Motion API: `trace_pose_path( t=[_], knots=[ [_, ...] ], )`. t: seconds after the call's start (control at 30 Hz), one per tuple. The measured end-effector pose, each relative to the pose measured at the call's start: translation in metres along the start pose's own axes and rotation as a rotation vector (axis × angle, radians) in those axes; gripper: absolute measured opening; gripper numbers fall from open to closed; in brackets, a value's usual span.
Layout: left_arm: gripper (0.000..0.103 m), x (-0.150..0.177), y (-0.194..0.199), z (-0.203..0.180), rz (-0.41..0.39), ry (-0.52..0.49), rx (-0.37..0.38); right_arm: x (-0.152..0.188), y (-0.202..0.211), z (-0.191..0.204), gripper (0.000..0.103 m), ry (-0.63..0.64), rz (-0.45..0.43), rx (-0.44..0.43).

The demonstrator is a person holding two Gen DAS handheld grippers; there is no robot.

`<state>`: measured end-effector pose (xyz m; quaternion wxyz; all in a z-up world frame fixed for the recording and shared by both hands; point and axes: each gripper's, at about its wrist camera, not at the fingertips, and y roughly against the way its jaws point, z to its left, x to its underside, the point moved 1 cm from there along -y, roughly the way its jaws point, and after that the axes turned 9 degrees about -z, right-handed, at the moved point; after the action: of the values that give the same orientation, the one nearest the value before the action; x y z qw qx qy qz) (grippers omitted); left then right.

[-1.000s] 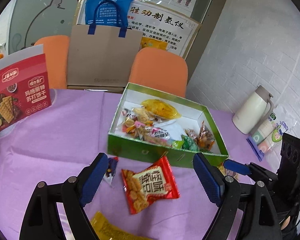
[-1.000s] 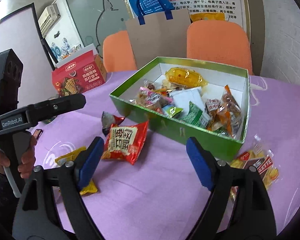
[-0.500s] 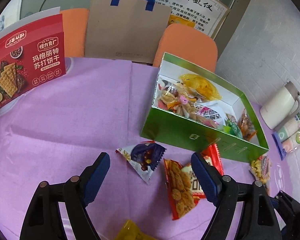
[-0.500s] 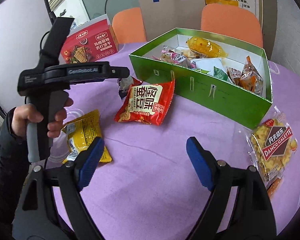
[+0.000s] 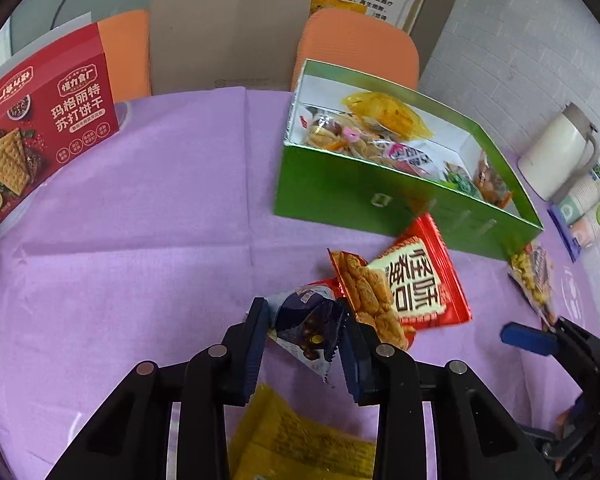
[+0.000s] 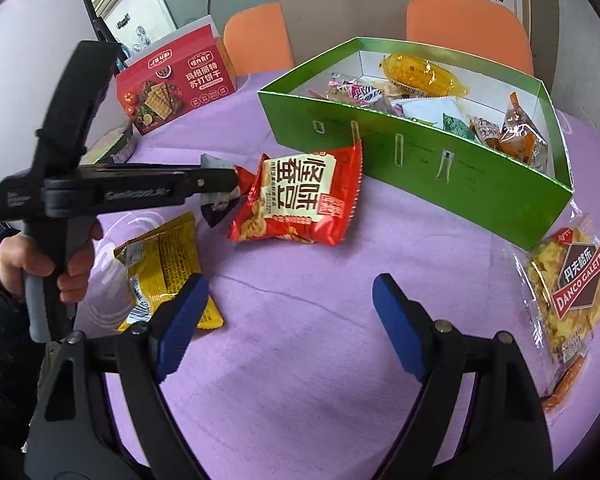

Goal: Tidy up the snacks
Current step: 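Withdraw the left tool and grasp the small blue-white packet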

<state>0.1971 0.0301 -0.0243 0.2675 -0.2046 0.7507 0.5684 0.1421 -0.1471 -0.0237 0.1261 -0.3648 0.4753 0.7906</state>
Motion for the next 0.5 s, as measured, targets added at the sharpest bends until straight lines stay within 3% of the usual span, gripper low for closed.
trace_pose_path(
  t=[0.2,0.3,0.4,0.5],
  knots=[
    [0.034,0.029,0.018,-0.035,0.084,-0.038,0.199,0.008,-0.001,0.004,0.084,0.012,0.010,-0.034],
    [0.036,0.039,0.024,-0.044,0.075,-0.059,0.176,0.013,0.001,0.007,0.084,0.036,0.016,-0.037],
    [0.053,0.038,0.035,-0.040,0.028,-0.019,0.188,0.016,0.001,0.009,0.079,0.036,0.022,-0.056],
    [0.054,0.037,0.043,-0.035,0.001,0.001,0.196,0.019,-0.004,0.016,0.069,0.036,0.032,-0.080]
  ],
)
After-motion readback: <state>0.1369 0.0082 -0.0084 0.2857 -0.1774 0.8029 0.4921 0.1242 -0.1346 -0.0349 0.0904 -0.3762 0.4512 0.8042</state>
